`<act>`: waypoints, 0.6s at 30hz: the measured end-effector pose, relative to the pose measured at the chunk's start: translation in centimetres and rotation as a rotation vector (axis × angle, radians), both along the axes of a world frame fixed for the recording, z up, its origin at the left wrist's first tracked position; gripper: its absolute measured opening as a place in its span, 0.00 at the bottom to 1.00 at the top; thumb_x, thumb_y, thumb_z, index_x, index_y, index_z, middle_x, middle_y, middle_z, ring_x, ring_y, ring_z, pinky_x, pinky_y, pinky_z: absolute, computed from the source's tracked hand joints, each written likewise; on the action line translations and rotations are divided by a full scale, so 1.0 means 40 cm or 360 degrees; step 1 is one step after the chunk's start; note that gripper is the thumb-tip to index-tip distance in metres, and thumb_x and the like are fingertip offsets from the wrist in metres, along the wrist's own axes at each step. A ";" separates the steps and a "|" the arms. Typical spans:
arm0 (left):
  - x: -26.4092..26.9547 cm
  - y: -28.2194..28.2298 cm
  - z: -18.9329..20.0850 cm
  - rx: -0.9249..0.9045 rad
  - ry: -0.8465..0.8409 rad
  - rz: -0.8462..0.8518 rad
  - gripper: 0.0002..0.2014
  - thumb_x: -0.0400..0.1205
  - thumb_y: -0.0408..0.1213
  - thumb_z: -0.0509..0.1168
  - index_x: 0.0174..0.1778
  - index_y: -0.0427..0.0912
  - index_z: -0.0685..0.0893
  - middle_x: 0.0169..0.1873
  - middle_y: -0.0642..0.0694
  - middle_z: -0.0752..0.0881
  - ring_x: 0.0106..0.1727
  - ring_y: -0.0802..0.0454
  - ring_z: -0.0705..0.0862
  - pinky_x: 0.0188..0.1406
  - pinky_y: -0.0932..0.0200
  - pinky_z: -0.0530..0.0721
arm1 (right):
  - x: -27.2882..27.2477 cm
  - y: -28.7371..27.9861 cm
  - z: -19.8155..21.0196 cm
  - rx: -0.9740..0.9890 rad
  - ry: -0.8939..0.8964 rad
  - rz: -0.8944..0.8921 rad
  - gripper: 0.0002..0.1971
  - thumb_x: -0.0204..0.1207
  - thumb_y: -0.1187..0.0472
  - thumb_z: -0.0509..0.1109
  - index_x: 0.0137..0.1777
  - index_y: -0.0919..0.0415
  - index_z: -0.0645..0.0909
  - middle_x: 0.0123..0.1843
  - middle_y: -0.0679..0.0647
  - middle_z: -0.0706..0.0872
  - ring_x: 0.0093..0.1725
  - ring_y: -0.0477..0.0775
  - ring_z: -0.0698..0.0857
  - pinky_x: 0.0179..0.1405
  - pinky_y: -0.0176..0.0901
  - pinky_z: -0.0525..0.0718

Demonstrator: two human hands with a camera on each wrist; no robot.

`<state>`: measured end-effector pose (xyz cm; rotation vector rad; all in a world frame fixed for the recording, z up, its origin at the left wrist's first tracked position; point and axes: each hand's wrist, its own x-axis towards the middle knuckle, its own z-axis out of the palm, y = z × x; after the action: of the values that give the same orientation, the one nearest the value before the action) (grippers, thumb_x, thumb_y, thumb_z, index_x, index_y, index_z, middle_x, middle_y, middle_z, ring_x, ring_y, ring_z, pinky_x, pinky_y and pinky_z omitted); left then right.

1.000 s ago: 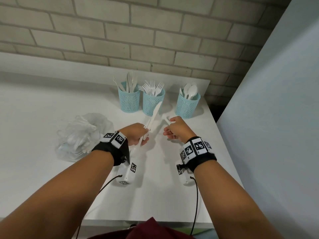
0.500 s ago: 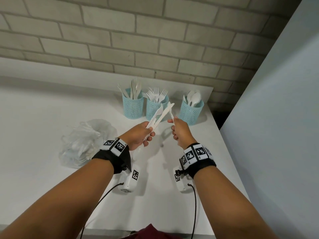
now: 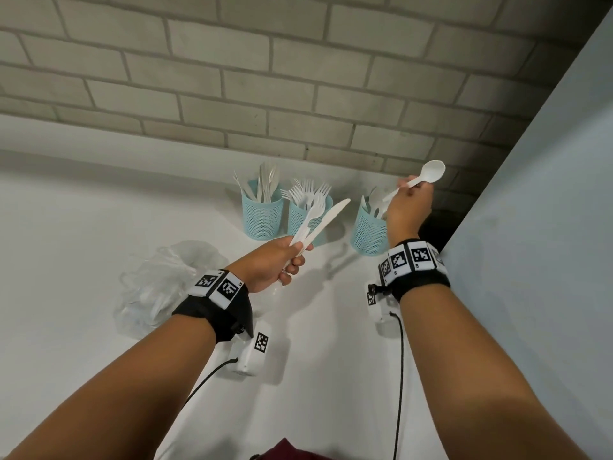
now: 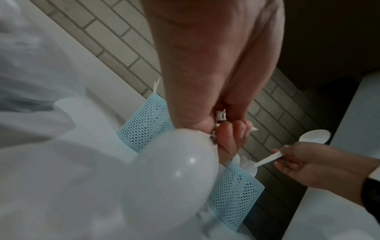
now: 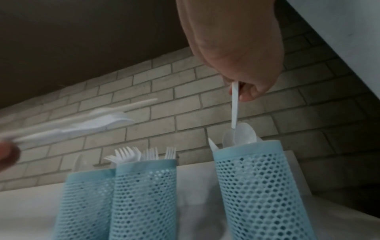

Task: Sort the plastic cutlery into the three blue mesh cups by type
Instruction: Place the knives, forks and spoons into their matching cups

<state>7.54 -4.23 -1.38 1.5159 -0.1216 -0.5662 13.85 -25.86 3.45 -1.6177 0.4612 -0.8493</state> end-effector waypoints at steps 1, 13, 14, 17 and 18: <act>0.004 -0.004 0.003 -0.0049 0.0006 -0.0001 0.10 0.89 0.36 0.48 0.55 0.43 0.75 0.31 0.49 0.69 0.29 0.58 0.65 0.23 0.69 0.64 | 0.017 -0.013 -0.007 -0.0069 0.0112 -0.0022 0.11 0.83 0.64 0.61 0.61 0.68 0.76 0.57 0.60 0.85 0.57 0.56 0.83 0.55 0.41 0.77; 0.037 -0.034 0.014 -0.0611 0.0178 0.0110 0.14 0.86 0.24 0.51 0.63 0.37 0.77 0.39 0.46 0.80 0.36 0.57 0.77 0.34 0.66 0.79 | 0.053 -0.030 -0.086 -0.0584 0.0170 -0.0010 0.23 0.76 0.65 0.68 0.71 0.62 0.70 0.68 0.62 0.75 0.65 0.58 0.75 0.62 0.47 0.77; 0.037 -0.035 0.013 -0.0631 0.0183 0.0123 0.14 0.86 0.24 0.51 0.60 0.39 0.78 0.39 0.47 0.80 0.36 0.57 0.77 0.36 0.66 0.80 | 0.047 -0.019 -0.085 -0.0608 0.0064 0.0030 0.19 0.76 0.64 0.67 0.67 0.62 0.73 0.62 0.58 0.78 0.60 0.54 0.77 0.57 0.46 0.78; 0.037 -0.040 0.013 -0.0661 0.0177 0.0201 0.14 0.86 0.24 0.51 0.57 0.41 0.79 0.39 0.48 0.81 0.38 0.57 0.78 0.41 0.64 0.79 | 0.017 0.025 -0.065 -0.0528 0.0046 0.0582 0.03 0.77 0.64 0.68 0.44 0.56 0.80 0.38 0.47 0.82 0.37 0.45 0.80 0.40 0.43 0.79; 0.036 -0.042 0.015 -0.0672 0.0169 0.0234 0.13 0.86 0.24 0.51 0.59 0.40 0.79 0.39 0.48 0.80 0.38 0.57 0.78 0.42 0.64 0.78 | 0.001 0.038 -0.054 -0.0549 0.0211 0.0851 0.06 0.77 0.63 0.69 0.39 0.54 0.80 0.34 0.47 0.83 0.33 0.44 0.80 0.38 0.40 0.78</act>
<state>9.00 -5.90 -0.77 1.0728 -0.0429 -0.4670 13.89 -24.33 1.29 -1.9961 -0.0437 -0.4293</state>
